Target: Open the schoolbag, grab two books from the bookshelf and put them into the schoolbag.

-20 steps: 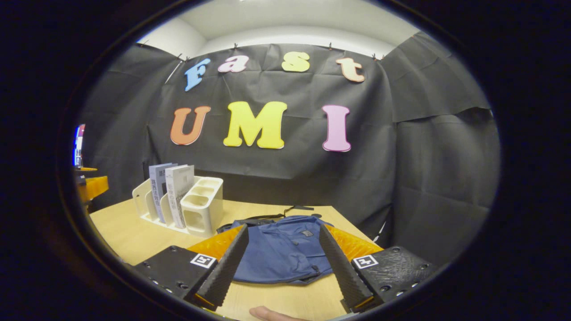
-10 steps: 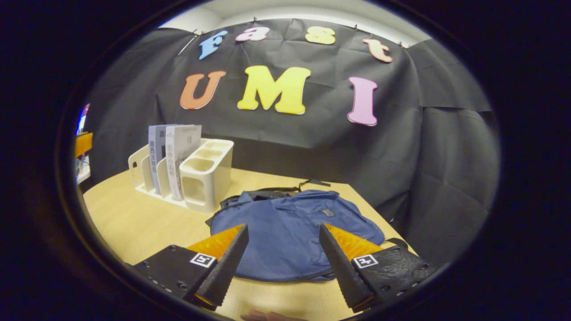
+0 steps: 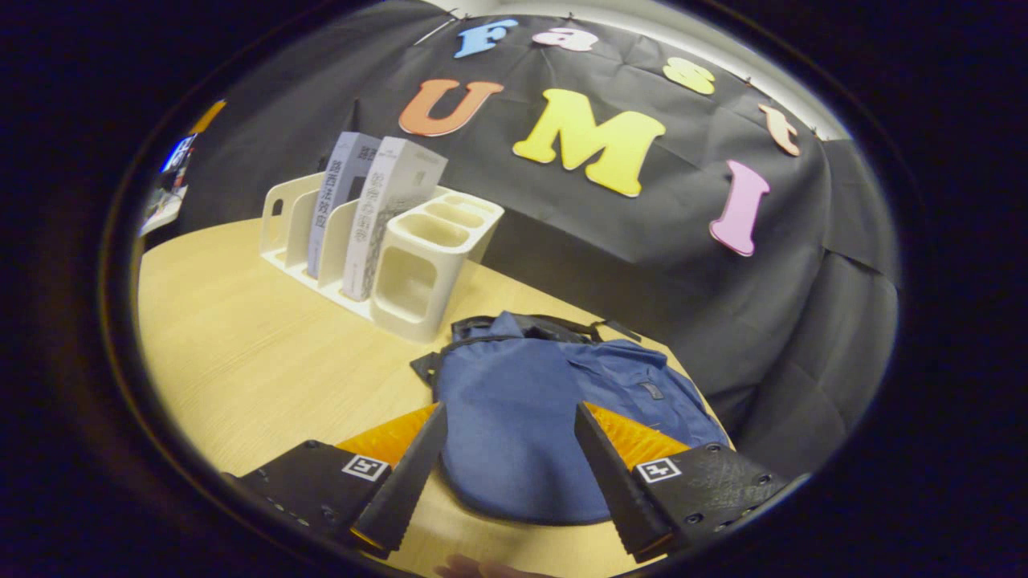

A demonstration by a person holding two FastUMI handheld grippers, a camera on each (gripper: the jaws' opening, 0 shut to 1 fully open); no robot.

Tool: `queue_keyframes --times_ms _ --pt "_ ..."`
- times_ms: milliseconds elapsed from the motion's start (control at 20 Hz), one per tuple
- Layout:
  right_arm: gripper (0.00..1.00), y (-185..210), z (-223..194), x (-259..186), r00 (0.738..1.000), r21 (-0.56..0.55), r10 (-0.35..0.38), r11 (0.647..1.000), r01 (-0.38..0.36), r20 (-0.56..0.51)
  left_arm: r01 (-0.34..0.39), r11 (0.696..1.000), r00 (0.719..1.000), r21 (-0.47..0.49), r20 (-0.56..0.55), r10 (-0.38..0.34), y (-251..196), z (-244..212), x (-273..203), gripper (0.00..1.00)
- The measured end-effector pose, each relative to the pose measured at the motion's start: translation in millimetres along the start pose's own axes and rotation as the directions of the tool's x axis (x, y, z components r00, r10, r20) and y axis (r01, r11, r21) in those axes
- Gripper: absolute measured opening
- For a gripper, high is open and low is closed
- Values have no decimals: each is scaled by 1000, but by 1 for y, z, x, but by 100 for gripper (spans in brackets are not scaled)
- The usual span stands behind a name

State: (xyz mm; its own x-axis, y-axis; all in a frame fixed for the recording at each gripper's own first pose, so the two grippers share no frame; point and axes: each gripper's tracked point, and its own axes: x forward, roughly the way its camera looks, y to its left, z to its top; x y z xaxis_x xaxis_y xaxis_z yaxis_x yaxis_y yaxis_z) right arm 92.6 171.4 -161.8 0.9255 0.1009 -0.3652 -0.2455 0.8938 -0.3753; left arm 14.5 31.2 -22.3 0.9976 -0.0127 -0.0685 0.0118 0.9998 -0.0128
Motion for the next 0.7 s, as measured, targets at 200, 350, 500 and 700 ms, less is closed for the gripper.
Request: queue_keyframes --times_ms 200,350,500,700 --pt "96 23 -13 18 997 -60 1 998 -6 -77 5 1000 1000 2 -6 -5 1 -3 2 99" --pt "95 24 -19 31 991 -95 -41 995 29 -131 -5 1000 1000 8 -5 5 4 -1 1 99" --pt "98 21 -25 37 980 -138 -102 987 79 -170 -6 1000 1000 3 -6 6 5 -2 3 99" --pt "89 1 -12 41 971 -186 -176 972 145 -162 2 1000 1000 -25 -22 -3 5 -6 4 99"
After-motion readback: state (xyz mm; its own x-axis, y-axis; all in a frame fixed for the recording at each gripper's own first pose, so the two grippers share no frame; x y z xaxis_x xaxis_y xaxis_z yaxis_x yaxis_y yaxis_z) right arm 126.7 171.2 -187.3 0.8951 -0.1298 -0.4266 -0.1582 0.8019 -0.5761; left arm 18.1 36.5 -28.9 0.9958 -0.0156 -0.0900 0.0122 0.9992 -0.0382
